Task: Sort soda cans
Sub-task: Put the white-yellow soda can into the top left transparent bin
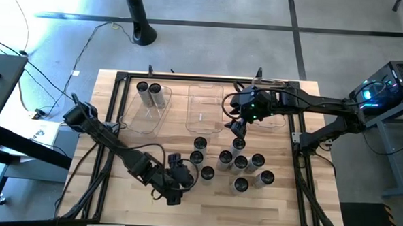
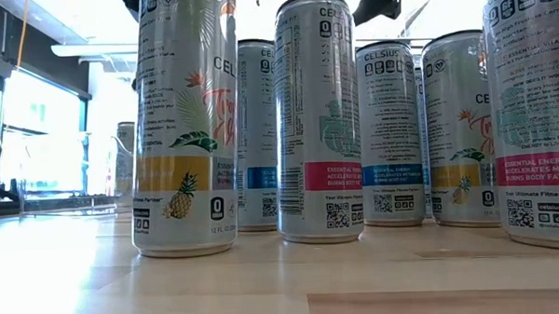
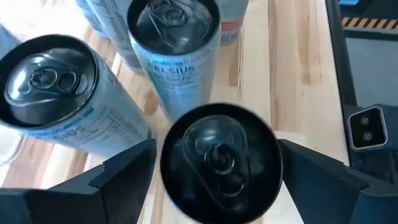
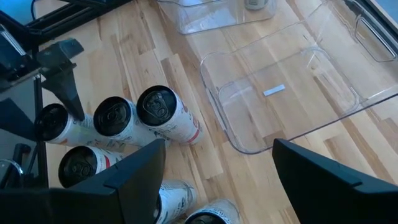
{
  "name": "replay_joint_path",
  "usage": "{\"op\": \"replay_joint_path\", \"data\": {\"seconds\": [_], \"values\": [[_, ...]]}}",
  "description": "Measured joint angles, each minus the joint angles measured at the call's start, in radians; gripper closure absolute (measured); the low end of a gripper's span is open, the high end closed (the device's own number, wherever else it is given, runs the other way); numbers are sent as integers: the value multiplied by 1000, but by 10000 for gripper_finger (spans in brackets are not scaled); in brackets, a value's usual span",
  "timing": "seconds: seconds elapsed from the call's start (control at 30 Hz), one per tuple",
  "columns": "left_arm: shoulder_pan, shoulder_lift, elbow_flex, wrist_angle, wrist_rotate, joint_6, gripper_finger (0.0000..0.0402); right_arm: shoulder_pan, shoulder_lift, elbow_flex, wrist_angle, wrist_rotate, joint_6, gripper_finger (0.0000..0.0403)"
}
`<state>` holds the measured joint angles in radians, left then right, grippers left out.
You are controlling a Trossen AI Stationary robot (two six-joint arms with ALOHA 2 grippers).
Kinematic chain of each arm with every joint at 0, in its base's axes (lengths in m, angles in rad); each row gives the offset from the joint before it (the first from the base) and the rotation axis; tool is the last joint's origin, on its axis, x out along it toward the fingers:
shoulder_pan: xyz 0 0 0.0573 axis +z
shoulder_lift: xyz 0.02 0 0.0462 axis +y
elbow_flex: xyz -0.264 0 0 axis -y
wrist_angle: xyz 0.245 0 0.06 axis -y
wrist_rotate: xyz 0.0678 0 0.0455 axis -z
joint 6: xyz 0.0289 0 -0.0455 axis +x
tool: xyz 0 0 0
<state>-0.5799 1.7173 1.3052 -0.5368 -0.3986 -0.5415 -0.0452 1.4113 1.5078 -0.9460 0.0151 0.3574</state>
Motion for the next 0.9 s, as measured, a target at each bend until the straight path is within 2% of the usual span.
{"op": "replay_joint_path", "data": {"seconds": [0.47,0.57,0.7,0.9], "values": [[6,41,0,18,68,-7,79,0,0,0,0,0,0,111],[6,39,0,19,64,-7,100,0,0,0,0,0,0,111],[9,39,0,24,49,-4,163,0,0,0,0,0,0,111],[10,12,0,3,53,-6,162,0,0,0,0,-5,0,111]]}}
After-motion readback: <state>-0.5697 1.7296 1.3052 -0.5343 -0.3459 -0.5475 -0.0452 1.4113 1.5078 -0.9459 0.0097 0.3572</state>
